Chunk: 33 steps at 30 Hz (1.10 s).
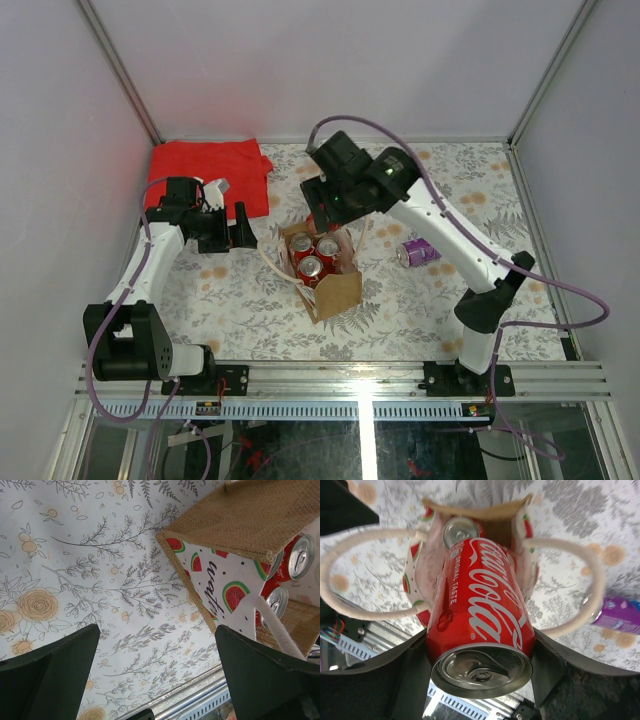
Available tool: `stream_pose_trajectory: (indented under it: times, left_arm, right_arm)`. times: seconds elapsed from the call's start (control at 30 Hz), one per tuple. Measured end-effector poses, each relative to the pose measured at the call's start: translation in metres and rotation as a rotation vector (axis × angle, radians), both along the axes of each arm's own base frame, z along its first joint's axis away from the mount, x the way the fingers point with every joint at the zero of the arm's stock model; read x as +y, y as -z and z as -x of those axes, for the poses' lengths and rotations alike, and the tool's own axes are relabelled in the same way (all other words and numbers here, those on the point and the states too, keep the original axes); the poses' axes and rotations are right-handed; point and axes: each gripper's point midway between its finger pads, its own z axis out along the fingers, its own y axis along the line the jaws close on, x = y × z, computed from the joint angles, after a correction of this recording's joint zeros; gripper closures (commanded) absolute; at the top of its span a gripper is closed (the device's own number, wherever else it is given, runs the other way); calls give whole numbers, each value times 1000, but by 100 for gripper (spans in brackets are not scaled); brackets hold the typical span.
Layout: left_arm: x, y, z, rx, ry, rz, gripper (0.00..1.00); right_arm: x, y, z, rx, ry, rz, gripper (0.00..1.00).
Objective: Place the beverage into the canvas bag
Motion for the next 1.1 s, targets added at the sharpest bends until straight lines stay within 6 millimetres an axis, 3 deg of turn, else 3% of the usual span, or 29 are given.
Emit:
stream_pose_trajectory:
  times: [0.17,0.37,0.53,1.1]
  left_arm:
    - [0,0,0,0,0,0,0]
    - [0,0,0,-1,0,0,0]
    - [0,0,0,-1,0,0,0]
    - [0,0,0,-2,0,0,0]
  right_arm:
    - [11,44,22,77,-42,81,100]
    - [13,67,29,110,-46,116,100]
    - [8,97,36,158,-44,172,100]
    - [-13,108,58,194,-7,182,100]
